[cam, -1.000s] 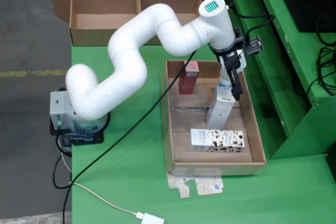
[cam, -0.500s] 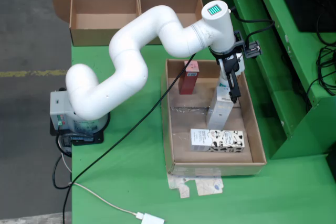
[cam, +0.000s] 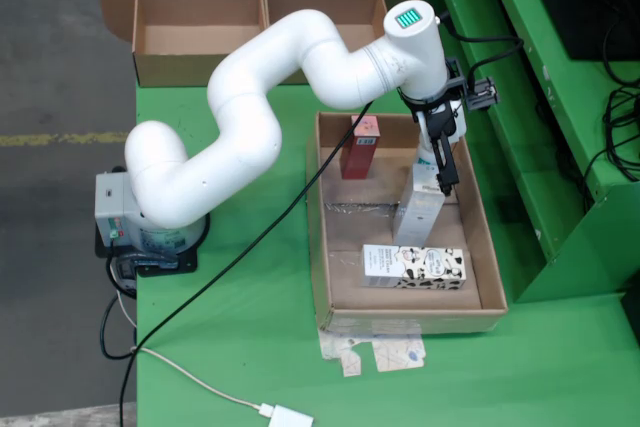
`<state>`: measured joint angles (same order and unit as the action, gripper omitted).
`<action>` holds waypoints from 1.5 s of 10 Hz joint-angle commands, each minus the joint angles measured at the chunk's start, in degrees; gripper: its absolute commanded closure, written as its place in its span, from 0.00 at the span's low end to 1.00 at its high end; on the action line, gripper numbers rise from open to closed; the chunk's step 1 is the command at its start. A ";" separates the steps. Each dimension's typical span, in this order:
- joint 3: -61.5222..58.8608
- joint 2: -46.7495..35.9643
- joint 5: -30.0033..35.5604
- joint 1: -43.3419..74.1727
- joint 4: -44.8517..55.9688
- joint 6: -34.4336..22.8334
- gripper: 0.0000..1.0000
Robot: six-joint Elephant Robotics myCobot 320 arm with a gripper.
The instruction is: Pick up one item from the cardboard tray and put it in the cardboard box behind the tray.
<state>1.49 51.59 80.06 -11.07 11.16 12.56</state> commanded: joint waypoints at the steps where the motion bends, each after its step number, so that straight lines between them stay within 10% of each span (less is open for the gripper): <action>1: -1.49 -1.64 1.09 0.54 0.60 -0.02 0.00; 15: -1.49 1.62 1.33 -0.29 -1.53 0.11 0.00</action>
